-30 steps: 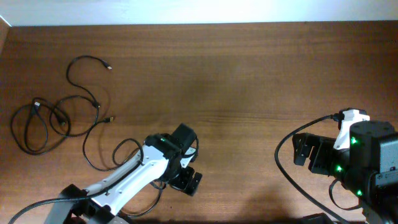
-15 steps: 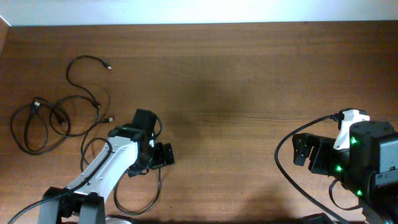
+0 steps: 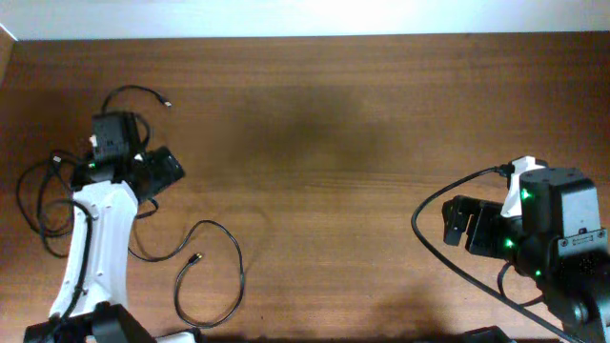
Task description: Untangle cables
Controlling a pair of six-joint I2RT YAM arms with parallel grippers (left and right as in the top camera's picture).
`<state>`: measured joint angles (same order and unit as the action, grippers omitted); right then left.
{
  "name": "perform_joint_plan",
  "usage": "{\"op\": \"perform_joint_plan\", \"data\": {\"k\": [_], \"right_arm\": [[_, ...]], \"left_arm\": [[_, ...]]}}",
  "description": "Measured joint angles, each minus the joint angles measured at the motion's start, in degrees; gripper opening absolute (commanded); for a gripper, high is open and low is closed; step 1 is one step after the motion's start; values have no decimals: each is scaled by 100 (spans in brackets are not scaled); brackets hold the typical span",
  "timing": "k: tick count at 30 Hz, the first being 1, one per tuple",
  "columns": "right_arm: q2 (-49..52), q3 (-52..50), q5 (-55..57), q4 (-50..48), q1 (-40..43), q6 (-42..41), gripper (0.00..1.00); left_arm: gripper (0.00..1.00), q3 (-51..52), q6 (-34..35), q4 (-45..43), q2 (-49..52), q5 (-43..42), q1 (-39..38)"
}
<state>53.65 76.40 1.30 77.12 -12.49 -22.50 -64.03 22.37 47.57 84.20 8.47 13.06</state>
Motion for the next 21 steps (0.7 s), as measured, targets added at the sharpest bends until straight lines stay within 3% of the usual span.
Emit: {"op": "perform_joint_plan", "data": {"k": [5,8,9,14,21], "right_arm": [[-2,0,0,-87,2,0,98],[-2,0,0,-85,2,-2,98],[-2,0,0,-85,2,2,98],[0,0,0,-85,0,0,98],[46,0,0,-83,0,-4,98]], "left_arm": [[99,-315,-557,1381,0,-1325,-120],[99,-315,-597,1410,-258,-1469,-330],[99,-317,-656,1373,-800,-1497,-411],[99,-332,-1919,1368,-2721,-1558,-1270],[99,-332,-2111,1414,-3027,-1556,-1349]]}}
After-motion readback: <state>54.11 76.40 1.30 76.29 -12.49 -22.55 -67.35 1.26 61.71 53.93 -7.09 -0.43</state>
